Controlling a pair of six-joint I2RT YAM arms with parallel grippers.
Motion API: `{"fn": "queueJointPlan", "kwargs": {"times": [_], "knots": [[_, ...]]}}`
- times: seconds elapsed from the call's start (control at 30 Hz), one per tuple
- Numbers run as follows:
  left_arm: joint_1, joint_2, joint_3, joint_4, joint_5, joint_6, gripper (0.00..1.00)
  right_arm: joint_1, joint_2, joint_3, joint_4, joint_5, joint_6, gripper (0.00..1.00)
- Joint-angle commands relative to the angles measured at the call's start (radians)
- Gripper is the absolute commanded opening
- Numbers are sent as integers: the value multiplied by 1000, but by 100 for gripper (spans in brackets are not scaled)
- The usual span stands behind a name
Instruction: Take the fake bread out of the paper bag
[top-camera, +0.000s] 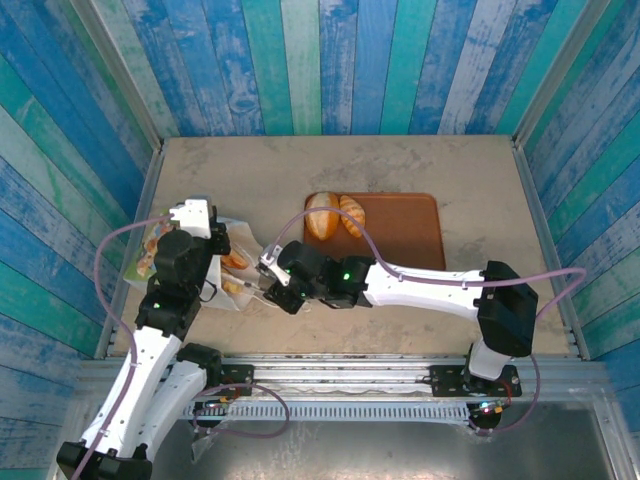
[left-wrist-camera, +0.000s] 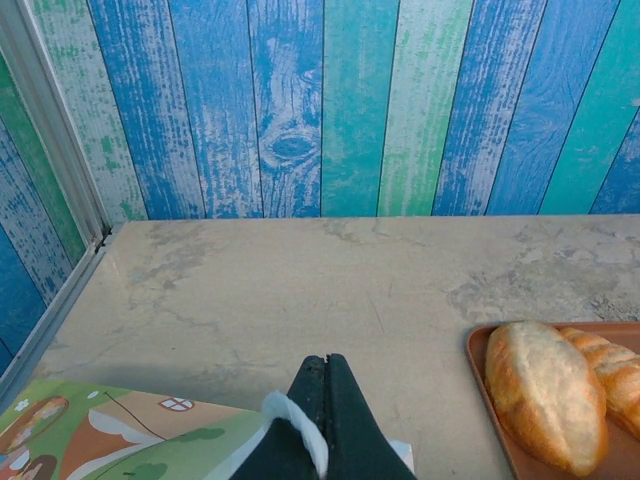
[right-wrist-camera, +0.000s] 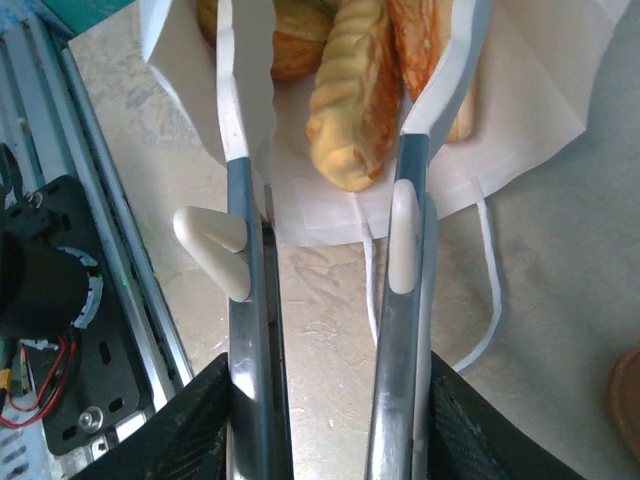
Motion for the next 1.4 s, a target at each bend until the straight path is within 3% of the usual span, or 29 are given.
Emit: {"fn": "queueJointPlan", "kwargs": {"times": [0.0,0.13,0.37,0.57,0.7,1.0,1.37], "knots": [[7,-15,-2,28,-20,0,0,-16,48,30,26,17,27,43],[6,-13,-1,30,-8,-4,0,-45,118,93,-32,22,55,42],[7,-16,0,30,-4,-5,0,-89,217,175,-44,-74,40,43],[6,-13,-1,32,-1,-15,0,-93,280,275,-139,-113,6,30],[6,-13,-3,40,-4,-33,0,-93,187,214,-116,-94,-10,24],[6,16,3,55,-4,-69,0,-96,-39,3,-13,-94,-36,22],[7,-20,-5,38,-58,-93,0,-117,-350,-254,-61,-207,26,22]]}}
